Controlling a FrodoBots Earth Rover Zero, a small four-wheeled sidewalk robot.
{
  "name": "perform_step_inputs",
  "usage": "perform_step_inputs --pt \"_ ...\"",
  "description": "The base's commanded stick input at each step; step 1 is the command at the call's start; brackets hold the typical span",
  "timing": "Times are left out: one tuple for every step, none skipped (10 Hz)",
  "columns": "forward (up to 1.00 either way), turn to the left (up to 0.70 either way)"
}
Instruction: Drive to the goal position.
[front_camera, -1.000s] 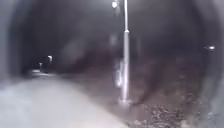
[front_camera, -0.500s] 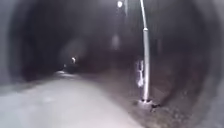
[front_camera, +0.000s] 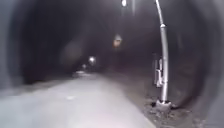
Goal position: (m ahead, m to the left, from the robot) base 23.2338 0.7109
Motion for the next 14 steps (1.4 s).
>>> perform_step_inputs --pt "0.0 0.7" --pt "0.0 0.6" --pt "0.0 0.16" --pt "0.0 0.0" --pt "0.0 0.0" --pt "0.0 0.0" --pt "0.0 0.0" --pt "0.0 0.0" --pt "0.0 0.0" --pt "0.0 0.0" --pt "0.0 0.0" --pt "0.0 0.0" --pt "0.0 -0.24" --pt "0.0 -0.6"
